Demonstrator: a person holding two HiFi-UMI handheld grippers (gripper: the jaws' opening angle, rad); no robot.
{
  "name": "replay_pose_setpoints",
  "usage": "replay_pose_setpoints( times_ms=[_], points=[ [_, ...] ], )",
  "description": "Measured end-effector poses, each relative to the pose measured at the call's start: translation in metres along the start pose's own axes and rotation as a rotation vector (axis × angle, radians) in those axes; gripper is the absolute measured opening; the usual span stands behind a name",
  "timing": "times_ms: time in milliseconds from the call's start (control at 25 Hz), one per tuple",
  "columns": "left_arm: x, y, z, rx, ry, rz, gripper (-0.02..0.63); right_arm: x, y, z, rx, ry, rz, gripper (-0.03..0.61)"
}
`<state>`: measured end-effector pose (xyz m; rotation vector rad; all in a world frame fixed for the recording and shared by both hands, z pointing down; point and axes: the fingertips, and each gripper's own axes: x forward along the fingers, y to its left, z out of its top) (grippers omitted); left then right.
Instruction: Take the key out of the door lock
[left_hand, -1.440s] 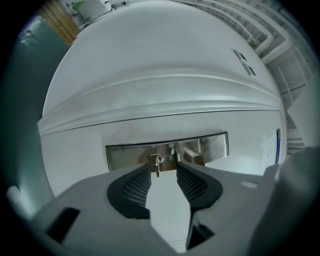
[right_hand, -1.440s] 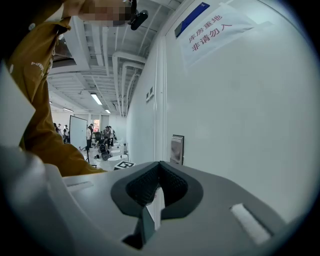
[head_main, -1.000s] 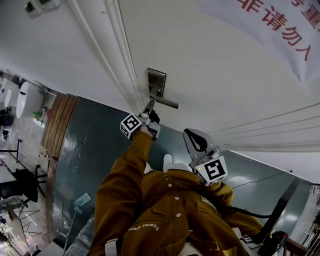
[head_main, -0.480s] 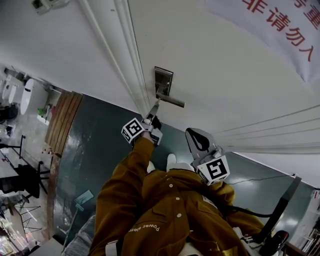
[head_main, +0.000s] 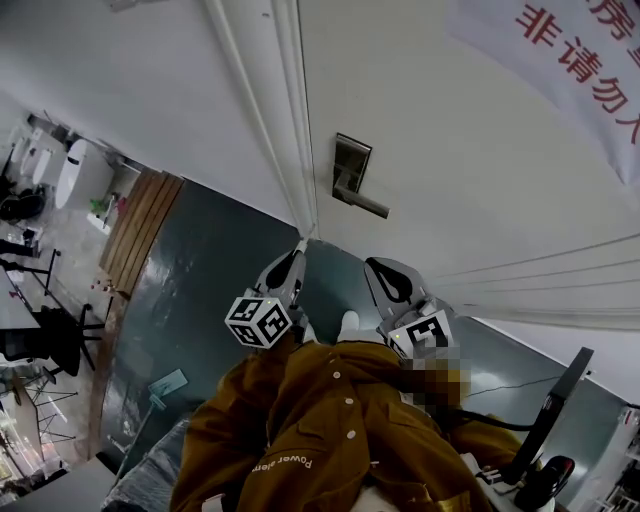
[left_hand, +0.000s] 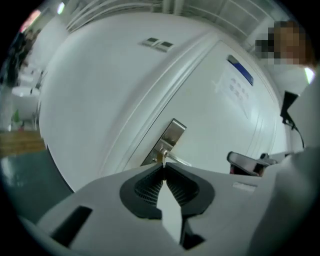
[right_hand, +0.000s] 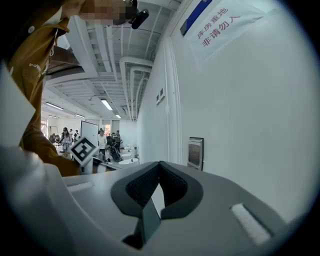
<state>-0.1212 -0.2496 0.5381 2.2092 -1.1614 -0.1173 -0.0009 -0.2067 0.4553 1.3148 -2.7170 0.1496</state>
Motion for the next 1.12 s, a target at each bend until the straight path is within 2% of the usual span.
replay_pose_setpoints(
  times_ms=[120, 240, 520, 1120],
  points=[
    [-0.035, -0.02, 0.018, 0.233, -0.034, 0.085, 0.021, 0.004, 0.004, 0.002, -0.011, -0.002, 0.009, 0.005],
    [-0.062, -0.044, 0.035, 0.326, -0.09, 0.113, 0.021, 0.009, 0.009, 0.006, -0.018, -0.015, 0.017, 0.005],
    [-0.077, -0.073, 0.05, 0.401, -0.124, 0.12, 0.021, 0.016, 0.018, 0.012, -0.018, -0.025, 0.041, 0.005],
    [-0.073, -0.071, 0.047, 0.389, -0.115, 0.105, 0.021, 0.018, 0.011, 0.016, -0.023, -0.014, 0.014, 0.005]
  ],
)
